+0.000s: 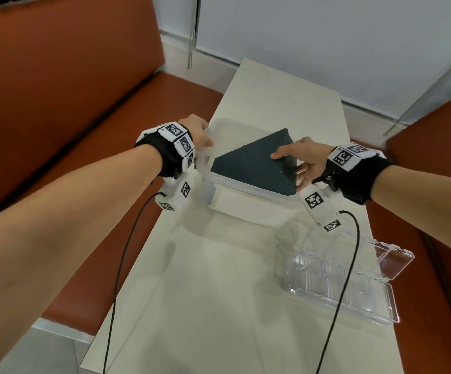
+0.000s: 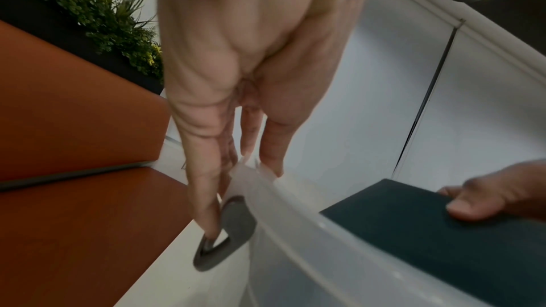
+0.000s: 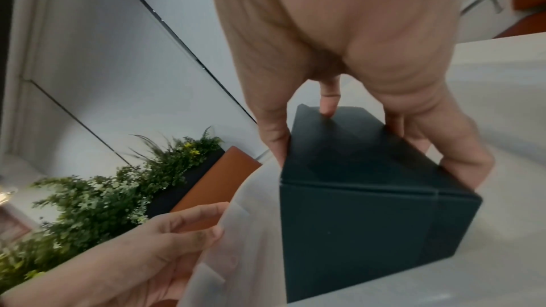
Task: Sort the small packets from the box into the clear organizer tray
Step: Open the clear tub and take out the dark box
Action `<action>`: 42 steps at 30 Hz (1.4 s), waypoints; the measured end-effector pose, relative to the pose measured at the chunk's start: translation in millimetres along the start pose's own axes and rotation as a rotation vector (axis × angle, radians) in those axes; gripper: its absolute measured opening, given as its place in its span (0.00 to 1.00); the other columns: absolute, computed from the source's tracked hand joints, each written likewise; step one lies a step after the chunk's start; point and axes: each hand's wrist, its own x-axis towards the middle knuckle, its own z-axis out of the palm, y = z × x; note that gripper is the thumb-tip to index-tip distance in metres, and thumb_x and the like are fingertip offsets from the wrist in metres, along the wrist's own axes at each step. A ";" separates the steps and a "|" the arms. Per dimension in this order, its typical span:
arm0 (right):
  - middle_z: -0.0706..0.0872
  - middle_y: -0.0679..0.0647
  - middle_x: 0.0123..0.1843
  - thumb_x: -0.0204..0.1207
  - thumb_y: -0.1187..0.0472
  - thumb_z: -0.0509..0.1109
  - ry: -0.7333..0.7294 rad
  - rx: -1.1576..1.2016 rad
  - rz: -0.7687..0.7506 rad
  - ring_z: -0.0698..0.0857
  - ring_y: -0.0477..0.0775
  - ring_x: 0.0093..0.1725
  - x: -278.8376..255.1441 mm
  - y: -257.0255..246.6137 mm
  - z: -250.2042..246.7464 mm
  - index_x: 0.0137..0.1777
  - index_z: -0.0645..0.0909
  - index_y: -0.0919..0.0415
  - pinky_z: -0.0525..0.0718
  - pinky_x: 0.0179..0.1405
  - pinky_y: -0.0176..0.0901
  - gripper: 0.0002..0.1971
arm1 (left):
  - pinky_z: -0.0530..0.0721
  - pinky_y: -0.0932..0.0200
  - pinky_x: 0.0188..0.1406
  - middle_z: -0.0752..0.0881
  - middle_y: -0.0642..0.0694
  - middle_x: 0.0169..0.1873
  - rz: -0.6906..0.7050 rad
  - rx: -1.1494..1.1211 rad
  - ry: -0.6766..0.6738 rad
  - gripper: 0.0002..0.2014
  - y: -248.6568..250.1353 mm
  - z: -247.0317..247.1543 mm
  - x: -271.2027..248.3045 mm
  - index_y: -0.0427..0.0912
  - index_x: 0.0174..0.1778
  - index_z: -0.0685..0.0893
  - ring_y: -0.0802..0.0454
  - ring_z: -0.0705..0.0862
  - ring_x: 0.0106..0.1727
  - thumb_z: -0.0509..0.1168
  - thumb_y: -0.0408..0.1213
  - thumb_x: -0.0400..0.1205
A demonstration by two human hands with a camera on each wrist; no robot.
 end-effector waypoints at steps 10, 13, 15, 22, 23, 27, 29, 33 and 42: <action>0.79 0.65 0.68 0.67 0.55 0.79 0.175 -0.009 -0.161 0.82 0.71 0.62 -56.6 -34.0 -46.7 0.64 0.78 0.62 0.82 0.59 0.71 0.26 | 0.82 0.47 0.65 0.80 0.36 0.69 0.040 0.009 0.186 0.23 0.4 2.9 -7.8 0.35 0.73 0.76 0.38 0.82 0.66 0.69 0.39 0.83; 0.82 0.60 0.57 0.71 0.58 0.77 0.151 0.126 -0.194 0.83 0.64 0.57 -92.5 -34.0 -68.6 0.48 0.79 0.55 0.85 0.53 0.68 0.10 | 0.77 0.53 0.67 0.80 0.39 0.69 0.176 0.015 0.345 0.22 10.8 -5.3 -20.5 0.37 0.72 0.77 0.42 0.78 0.70 0.66 0.42 0.84; 0.81 0.58 0.54 0.72 0.58 0.75 0.126 0.201 -0.203 0.83 0.62 0.54 -118.2 -26.9 -81.5 0.50 0.78 0.52 0.86 0.40 0.63 0.09 | 0.78 0.53 0.66 0.82 0.40 0.67 0.271 -0.034 0.378 0.21 18.5 -12.2 -35.1 0.38 0.71 0.78 0.43 0.80 0.68 0.63 0.45 0.85; 0.80 0.61 0.66 0.77 0.56 0.70 -0.052 0.514 -0.264 0.87 0.62 0.59 -177.8 29.0 -91.1 0.59 0.79 0.52 0.89 0.45 0.59 0.11 | 0.89 0.42 0.47 0.86 0.42 0.59 0.160 -0.479 -0.080 0.25 24.4 -27.5 -109.1 0.45 0.67 0.79 0.41 0.86 0.58 0.52 0.61 0.86; 0.80 0.60 0.67 0.78 0.55 0.69 -0.085 0.535 -0.264 0.87 0.63 0.60 -181.0 38.2 -85.7 0.61 0.79 0.53 0.87 0.51 0.61 0.12 | 0.89 0.40 0.47 0.86 0.42 0.59 0.123 -0.582 -0.192 0.25 20.7 -26.2 -122.1 0.47 0.66 0.79 0.41 0.87 0.58 0.52 0.61 0.86; 0.80 0.58 0.67 0.79 0.56 0.66 -0.131 0.530 -0.258 0.82 0.63 0.68 -183.2 80.7 -52.8 0.59 0.80 0.53 0.82 0.62 0.67 0.10 | 0.89 0.43 0.40 0.90 0.44 0.55 0.112 -0.540 -0.323 0.20 -4.8 -18.7 -164.6 0.52 0.64 0.82 0.45 0.90 0.54 0.61 0.60 0.83; 0.80 0.61 0.67 0.79 0.56 0.66 -0.155 0.506 -0.228 0.84 0.63 0.64 -181.3 106.6 -31.7 0.62 0.81 0.54 0.86 0.55 0.67 0.13 | 0.89 0.46 0.39 0.91 0.45 0.53 0.079 -0.471 -0.347 0.20 -26.2 -13.6 -180.4 0.53 0.64 0.82 0.46 0.90 0.53 0.63 0.59 0.82; 0.81 0.59 0.55 0.79 0.58 0.65 -0.255 0.470 -0.170 0.85 0.60 0.51 -173.8 152.3 14.6 0.58 0.82 0.53 0.86 0.49 0.72 0.10 | 0.90 0.47 0.40 0.91 0.48 0.53 -0.037 -0.388 -0.414 0.18 -71.3 2.1 -201.7 0.56 0.65 0.80 0.49 0.90 0.53 0.63 0.58 0.82; 0.75 0.60 0.60 0.77 0.64 0.67 -0.278 0.414 0.045 0.83 0.64 0.52 -146.2 209.5 105.9 0.73 0.63 0.59 0.86 0.45 0.72 0.25 | 0.86 0.37 0.55 0.84 0.49 0.62 -0.205 -0.402 -0.379 0.17 -128.2 58.8 -213.6 0.54 0.70 0.74 0.49 0.82 0.61 0.63 0.48 0.86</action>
